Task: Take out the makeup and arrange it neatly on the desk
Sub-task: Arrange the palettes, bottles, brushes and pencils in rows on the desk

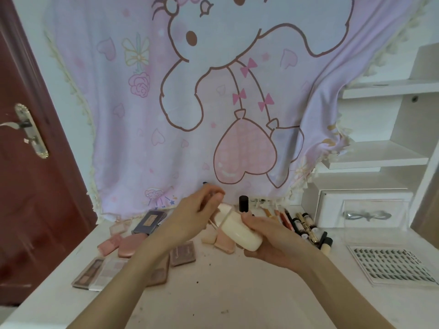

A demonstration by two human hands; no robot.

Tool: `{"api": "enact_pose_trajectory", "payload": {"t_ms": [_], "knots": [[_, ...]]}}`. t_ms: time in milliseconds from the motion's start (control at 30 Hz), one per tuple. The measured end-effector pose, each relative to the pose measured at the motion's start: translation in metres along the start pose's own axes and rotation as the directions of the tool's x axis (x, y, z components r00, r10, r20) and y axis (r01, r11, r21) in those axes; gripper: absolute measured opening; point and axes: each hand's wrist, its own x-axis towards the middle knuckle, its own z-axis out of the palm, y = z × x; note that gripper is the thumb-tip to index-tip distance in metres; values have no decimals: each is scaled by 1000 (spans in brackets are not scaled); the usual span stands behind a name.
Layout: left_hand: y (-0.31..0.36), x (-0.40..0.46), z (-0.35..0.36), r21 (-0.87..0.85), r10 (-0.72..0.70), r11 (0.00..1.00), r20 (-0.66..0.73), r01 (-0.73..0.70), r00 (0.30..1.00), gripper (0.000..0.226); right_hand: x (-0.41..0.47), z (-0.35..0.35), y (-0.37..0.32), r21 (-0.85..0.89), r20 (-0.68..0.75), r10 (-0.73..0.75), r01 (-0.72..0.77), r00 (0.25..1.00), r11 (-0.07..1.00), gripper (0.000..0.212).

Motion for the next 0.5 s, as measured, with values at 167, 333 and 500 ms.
{"api": "enact_pose_trajectory", "payload": {"t_ms": [167,333,500], "knots": [[-3,-5,-2,-143,111,986,214,-81,971,34,2,-10,-8,5,-33,-21,21,999,1000,35],[-17,14,2,-135,70,989,138,-51,988,26,19,-24,-24,-234,37,15,-5,999,972,19],[-40,64,5,-78,90,993,86,-84,992,20,59,-51,-53,-288,18,17,-11,1000,957,35]]}}
